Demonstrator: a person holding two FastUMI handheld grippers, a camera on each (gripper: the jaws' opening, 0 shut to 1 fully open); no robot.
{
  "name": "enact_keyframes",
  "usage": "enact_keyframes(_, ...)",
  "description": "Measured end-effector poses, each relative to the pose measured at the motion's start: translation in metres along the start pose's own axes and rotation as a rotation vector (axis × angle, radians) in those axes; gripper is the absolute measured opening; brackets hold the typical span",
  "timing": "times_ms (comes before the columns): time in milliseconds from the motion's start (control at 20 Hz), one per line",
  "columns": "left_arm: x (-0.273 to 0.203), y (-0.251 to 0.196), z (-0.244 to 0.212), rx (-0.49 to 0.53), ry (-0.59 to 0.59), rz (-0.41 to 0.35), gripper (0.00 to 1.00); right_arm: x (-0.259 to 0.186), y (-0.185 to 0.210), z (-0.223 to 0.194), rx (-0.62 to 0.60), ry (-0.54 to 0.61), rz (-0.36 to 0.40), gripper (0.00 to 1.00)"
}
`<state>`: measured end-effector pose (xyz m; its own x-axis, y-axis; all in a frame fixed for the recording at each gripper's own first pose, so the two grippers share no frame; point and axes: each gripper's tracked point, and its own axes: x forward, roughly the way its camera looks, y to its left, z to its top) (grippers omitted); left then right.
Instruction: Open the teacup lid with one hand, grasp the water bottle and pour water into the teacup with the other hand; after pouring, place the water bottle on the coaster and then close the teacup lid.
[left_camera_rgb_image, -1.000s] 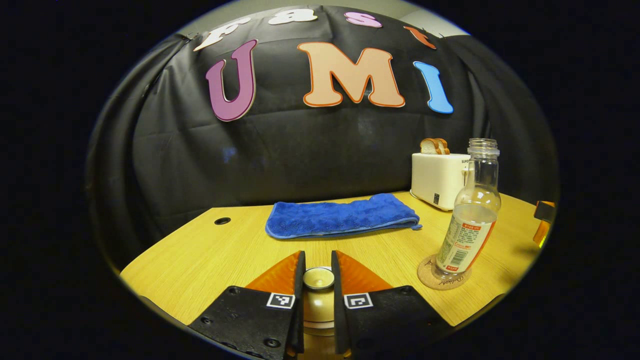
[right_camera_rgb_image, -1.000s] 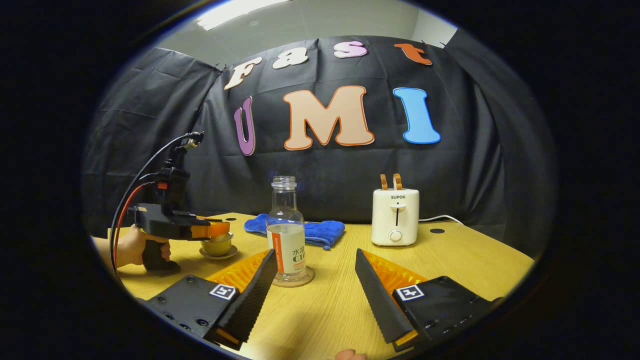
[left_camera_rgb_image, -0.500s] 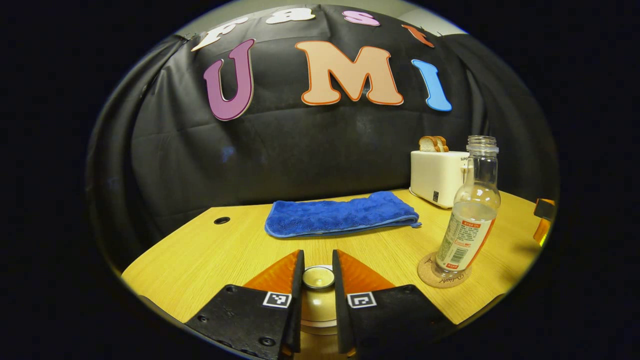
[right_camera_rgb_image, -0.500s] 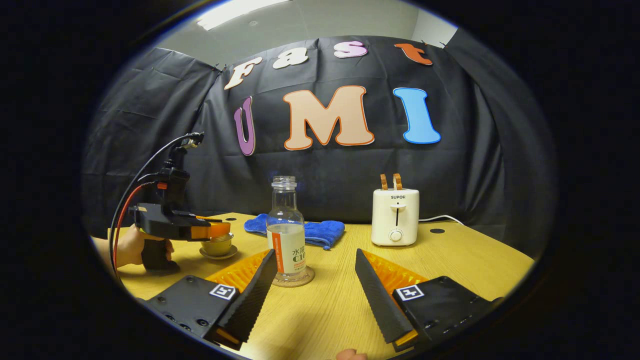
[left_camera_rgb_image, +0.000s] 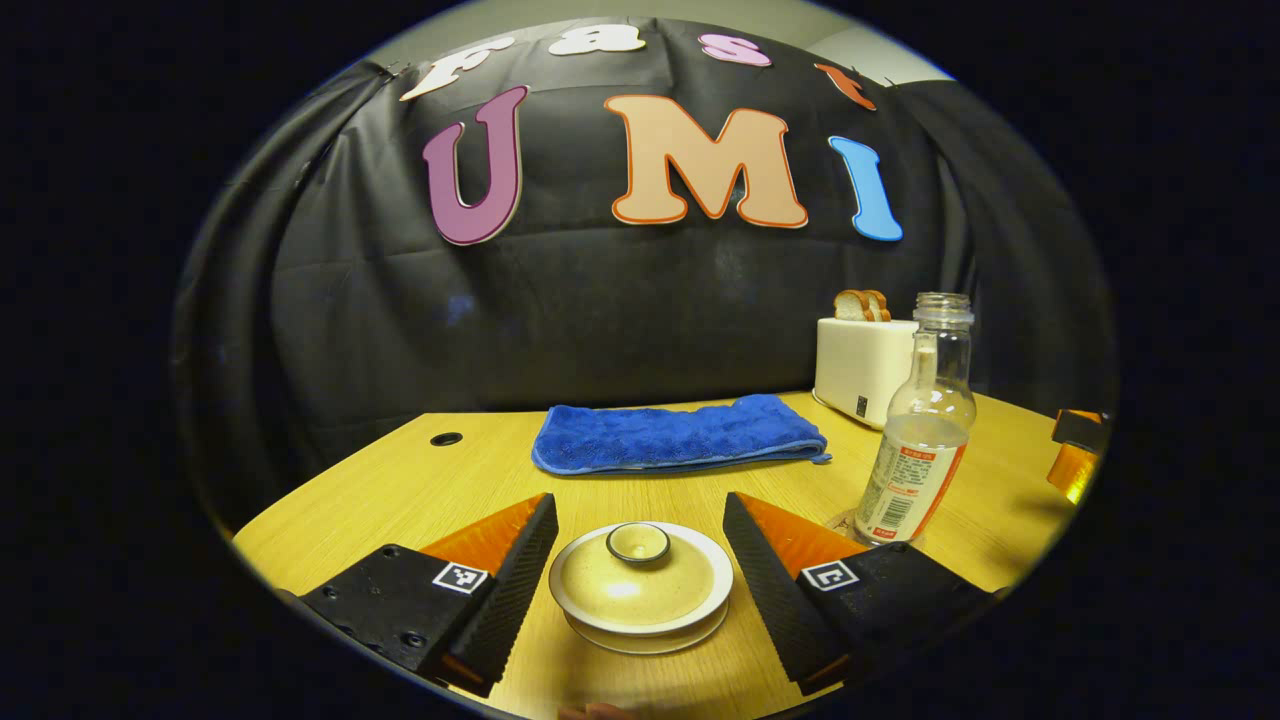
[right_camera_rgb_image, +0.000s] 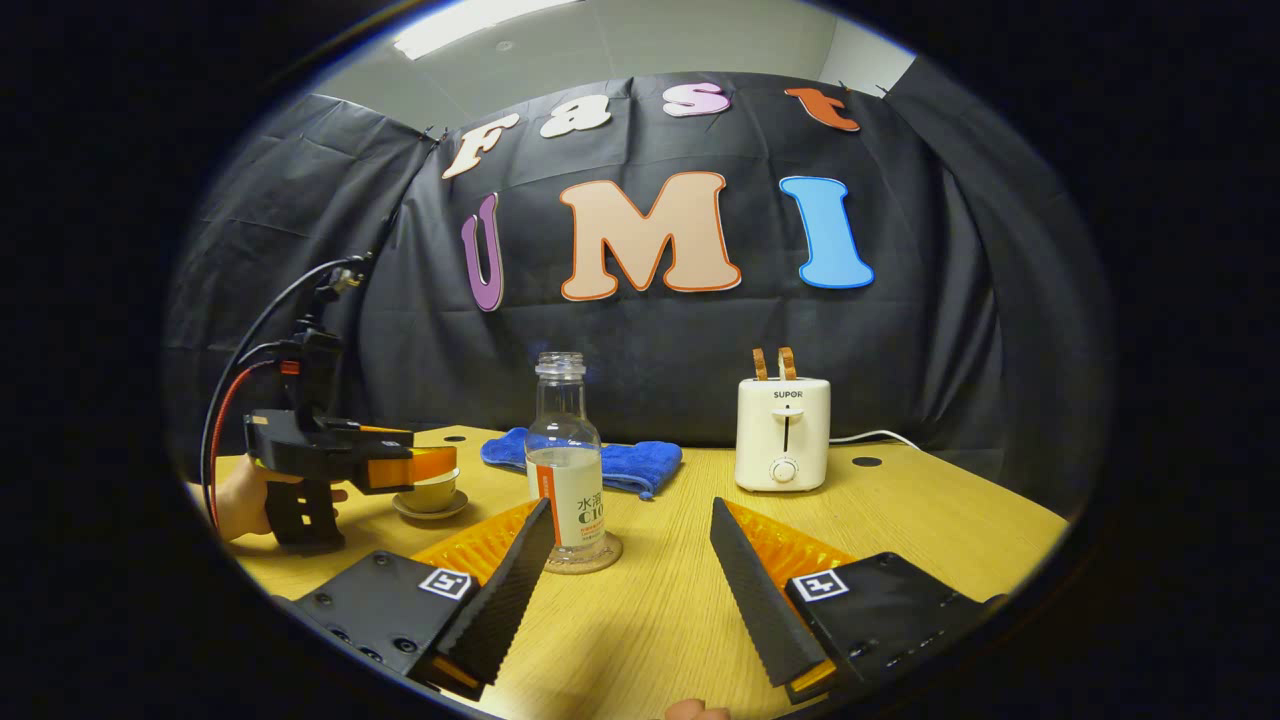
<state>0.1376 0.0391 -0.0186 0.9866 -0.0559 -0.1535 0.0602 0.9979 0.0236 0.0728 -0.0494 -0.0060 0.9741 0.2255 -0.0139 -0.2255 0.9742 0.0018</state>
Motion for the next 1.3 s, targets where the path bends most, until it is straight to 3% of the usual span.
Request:
enact_keyframes(50, -0.005, 0.0, 0.0, 0.007, -0.009, -0.001, 0.97, 0.0, -0.001, 0.0, 0.0, 0.0, -0.007, 1.0)
enact_keyframes(100, -0.01, -0.001, -0.004, 0.012, -0.003, -0.004, 0.97, 0.0, -0.002, 0.0, 0.0, 0.0, -0.016, 0.94)
enact_keyframes(150, -0.013, -0.003, -0.006, 0.019, -0.002, -0.012, 0.97, -0.001, -0.004, 0.0, -0.002, 0.0, -0.039, 0.99)
enact_keyframes(250, -0.026, -0.001, -0.007, 0.01, -0.008, -0.014, 0.97, -0.003, -0.001, 0.001, 0.002, -0.003, -0.049, 0.94)
enact_keyframes(350, -0.037, -0.005, -0.009, -0.006, -0.004, -0.011, 0.97, -0.008, 0.007, 0.0, 0.002, 0.003, -0.054, 1.0)
enact_keyframes(500, -0.062, -0.008, -0.007, 0.03, -0.037, -0.006, 0.97, -0.021, 0.022, 0.001, 0.002, -0.004, -0.066, 0.94)
enact_keyframes(550, -0.071, -0.011, -0.006, 0.039, -0.044, -0.004, 0.98, -0.026, 0.027, 0.001, 0.001, -0.004, -0.069, 0.99)
enact_keyframes(800, -0.113, -0.024, -0.006, 0.028, -0.091, -0.029, 0.97, -0.043, 0.047, 0.001, 0.002, -0.003, -0.08, 0.99)
enact_keyframes(1150, -0.149, -0.01, -0.004, -0.032, -0.141, 0.032, 0.96, -0.062, 0.066, 0.001, 0.002, -0.003, -0.075, 1.0)
enact_keyframes(1300, -0.155, -0.001, -0.004, -0.032, -0.145, 0.064, 0.96, -0.065, 0.072, 0.0, 0.003, -0.003, -0.078, 0.94)
